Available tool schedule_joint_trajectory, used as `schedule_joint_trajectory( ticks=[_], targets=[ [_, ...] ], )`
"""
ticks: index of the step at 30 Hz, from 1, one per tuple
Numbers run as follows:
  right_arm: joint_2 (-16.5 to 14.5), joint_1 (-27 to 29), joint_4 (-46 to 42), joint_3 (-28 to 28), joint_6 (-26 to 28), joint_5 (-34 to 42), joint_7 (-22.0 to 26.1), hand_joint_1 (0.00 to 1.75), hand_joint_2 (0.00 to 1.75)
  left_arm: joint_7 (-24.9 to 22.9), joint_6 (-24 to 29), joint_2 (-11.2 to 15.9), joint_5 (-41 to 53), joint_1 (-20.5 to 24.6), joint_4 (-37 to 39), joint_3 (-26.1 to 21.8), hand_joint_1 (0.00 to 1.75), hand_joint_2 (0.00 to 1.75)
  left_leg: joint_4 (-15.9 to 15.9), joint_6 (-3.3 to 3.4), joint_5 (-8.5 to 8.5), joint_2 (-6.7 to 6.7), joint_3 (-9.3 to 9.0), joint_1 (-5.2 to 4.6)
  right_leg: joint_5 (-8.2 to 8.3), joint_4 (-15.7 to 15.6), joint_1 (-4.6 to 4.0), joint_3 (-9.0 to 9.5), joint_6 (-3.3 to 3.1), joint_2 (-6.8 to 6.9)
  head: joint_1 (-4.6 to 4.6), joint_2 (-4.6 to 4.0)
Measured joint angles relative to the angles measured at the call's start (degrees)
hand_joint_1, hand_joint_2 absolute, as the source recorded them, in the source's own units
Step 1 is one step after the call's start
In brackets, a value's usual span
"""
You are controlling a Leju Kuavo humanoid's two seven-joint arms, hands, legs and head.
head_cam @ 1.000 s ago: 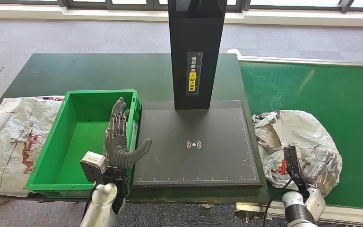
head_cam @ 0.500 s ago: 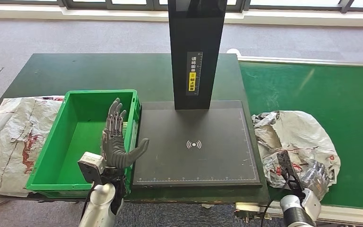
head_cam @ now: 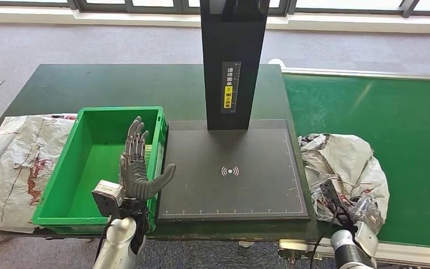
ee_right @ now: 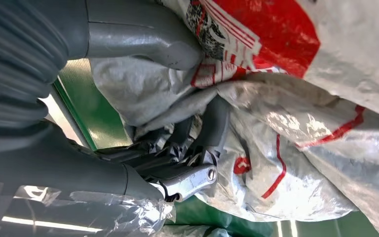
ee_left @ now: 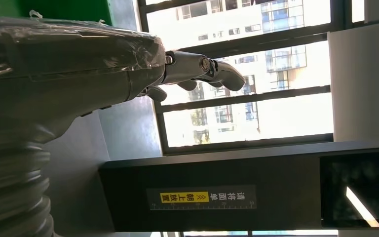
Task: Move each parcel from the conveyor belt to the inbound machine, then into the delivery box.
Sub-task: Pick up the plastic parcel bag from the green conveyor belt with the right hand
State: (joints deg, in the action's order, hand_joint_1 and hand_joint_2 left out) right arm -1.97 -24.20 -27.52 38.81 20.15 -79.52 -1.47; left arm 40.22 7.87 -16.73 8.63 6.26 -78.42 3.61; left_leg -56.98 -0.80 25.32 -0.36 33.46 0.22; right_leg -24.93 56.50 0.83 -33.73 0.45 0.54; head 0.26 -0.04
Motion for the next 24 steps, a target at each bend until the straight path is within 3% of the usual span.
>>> schedule_joint_trajectory(
  ticks=[10, 24],
  targets=[
    [-0.4, 0.2, -0.8, -0.7, -3.1, 1.4, 4.4, 1.75, 1.75, 0.0, 0.6, 0.0, 0.2, 0.0, -0.2, 0.0, 0.0, 1.75, 0.0, 0.0, 0.01, 0.06, -0.21, 0.01, 0.01, 0.0, -0.1, 0.18, -0.01, -0.06, 0.0, 0.01],
    [-1.8, 1.2, -1.9, -1.3, -3.7, 2.3, 7.0, 1.75, 1.75, 0.0, 0.8, 0.0, 0.3, -0.1, -0.6, 0.0, 0.0, 1.75, 0.0, -0.01, 0.01, 0.07, -0.22, 0.08, 0.01, 0.0, -0.09, 0.21, -0.01, -0.09, 0.0, 0.01]
  ],
)
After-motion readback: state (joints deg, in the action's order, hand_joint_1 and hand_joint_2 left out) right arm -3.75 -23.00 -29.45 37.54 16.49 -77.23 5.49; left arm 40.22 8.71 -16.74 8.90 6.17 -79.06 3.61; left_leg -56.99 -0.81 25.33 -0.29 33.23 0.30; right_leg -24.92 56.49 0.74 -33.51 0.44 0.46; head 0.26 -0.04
